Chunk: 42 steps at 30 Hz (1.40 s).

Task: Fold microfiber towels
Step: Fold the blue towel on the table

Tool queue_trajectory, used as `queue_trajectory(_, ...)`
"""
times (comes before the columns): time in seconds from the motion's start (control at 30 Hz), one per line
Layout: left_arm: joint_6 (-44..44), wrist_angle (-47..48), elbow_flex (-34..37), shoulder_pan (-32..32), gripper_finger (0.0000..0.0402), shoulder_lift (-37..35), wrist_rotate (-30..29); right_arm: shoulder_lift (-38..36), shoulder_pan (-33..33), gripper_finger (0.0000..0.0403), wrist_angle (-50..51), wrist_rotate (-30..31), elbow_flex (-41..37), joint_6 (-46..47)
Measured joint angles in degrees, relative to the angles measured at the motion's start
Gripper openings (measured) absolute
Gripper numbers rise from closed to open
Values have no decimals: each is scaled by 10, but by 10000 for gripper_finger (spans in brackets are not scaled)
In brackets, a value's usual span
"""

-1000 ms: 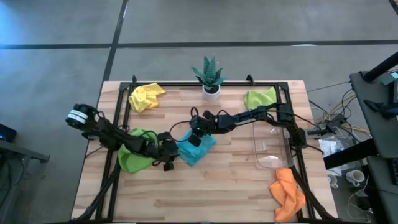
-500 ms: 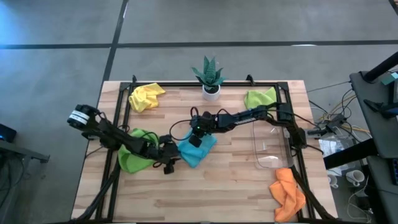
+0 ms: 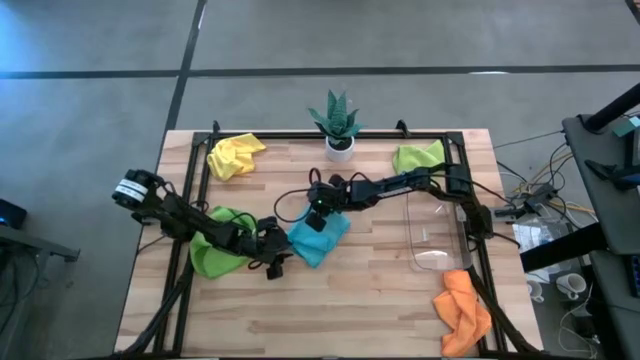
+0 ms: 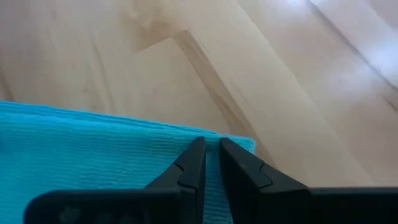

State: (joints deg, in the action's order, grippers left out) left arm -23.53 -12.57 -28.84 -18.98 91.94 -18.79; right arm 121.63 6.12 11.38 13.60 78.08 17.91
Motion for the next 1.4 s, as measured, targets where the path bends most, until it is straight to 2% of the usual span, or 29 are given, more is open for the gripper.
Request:
queue_trajectory(0.3,3,2,1,0,144,-5,3,-1,7,43,5,-2,2,0)
queue_trajectory(0.6,16,16,0,0,144,-33,15,-31,6,43,8,-48,5,-2)
queue_trajectory(0.8,14,14,-4,-1,144,-38,32,-16,2,43,-1,-120,5,3)
queue_trajectory(1.0,14,9,2,-1,144,-38,32,19,-5,43,-39,-163,5,-4)
queue_trajectory(1.07,14,8,3,-1,144,-36,30,26,-5,43,-43,-157,6,-4)
queue_trajectory(1.2,5,9,4,-2,144,-36,34,23,1,43,-33,-85,6,-2)
queue_trajectory(1.4,-1,7,7,-3,144,-36,34,9,10,43,-13,-59,4,-12)
